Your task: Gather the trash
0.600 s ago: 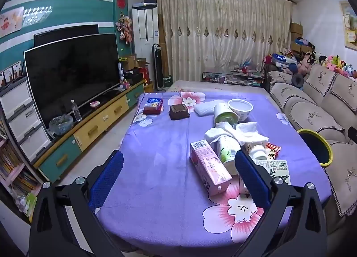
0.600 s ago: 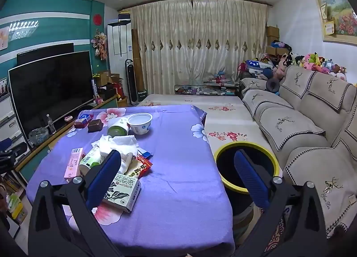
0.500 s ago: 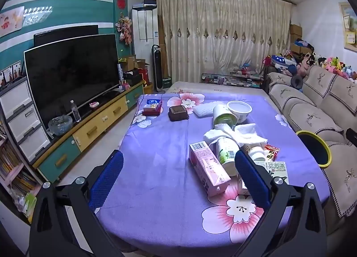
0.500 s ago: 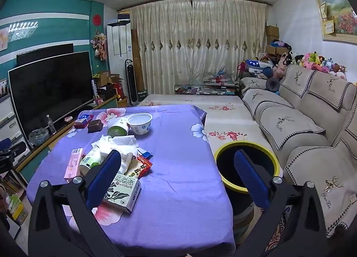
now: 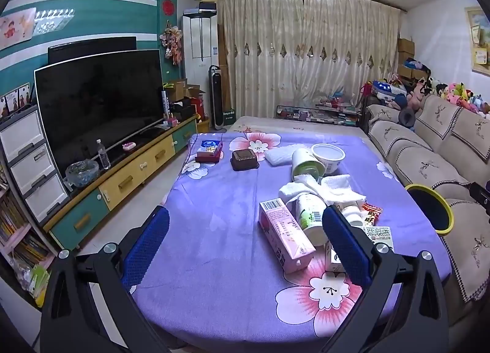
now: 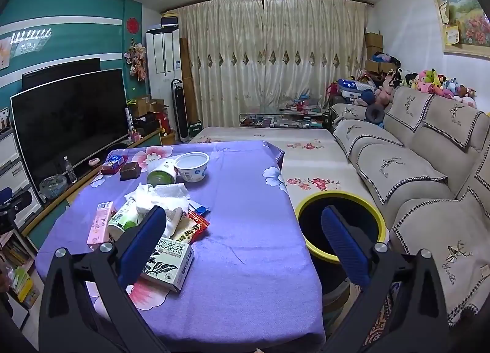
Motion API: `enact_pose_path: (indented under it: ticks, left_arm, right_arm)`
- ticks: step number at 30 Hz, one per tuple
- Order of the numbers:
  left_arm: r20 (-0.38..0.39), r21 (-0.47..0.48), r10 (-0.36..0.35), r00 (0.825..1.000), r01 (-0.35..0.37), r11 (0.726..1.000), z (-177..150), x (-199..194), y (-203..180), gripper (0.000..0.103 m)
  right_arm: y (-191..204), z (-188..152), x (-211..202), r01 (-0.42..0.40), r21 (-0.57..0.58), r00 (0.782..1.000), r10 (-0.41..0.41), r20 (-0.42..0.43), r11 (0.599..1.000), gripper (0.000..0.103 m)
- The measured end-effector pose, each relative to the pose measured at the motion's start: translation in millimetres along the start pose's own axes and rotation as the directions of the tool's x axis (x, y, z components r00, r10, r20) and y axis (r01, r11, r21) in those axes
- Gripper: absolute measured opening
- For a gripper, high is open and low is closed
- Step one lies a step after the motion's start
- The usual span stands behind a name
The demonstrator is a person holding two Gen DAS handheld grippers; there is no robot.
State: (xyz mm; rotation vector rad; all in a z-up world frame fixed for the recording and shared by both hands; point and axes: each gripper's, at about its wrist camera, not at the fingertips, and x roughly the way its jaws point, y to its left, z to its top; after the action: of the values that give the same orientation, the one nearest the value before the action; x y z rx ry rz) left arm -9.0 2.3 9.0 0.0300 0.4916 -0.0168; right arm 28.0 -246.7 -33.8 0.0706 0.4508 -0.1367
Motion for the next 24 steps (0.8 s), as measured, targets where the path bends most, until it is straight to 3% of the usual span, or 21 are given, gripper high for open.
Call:
enact_pose_path:
  ticks: [24]
  left_arm:
    - [-0.017,0.022,0.008,1.0,-0.007,1.0,-5,9,-6,0.098]
  right_arm:
    - [-11,2,6,-0.004,0.011,1.0,0.004,-0.027,1.0,0.097]
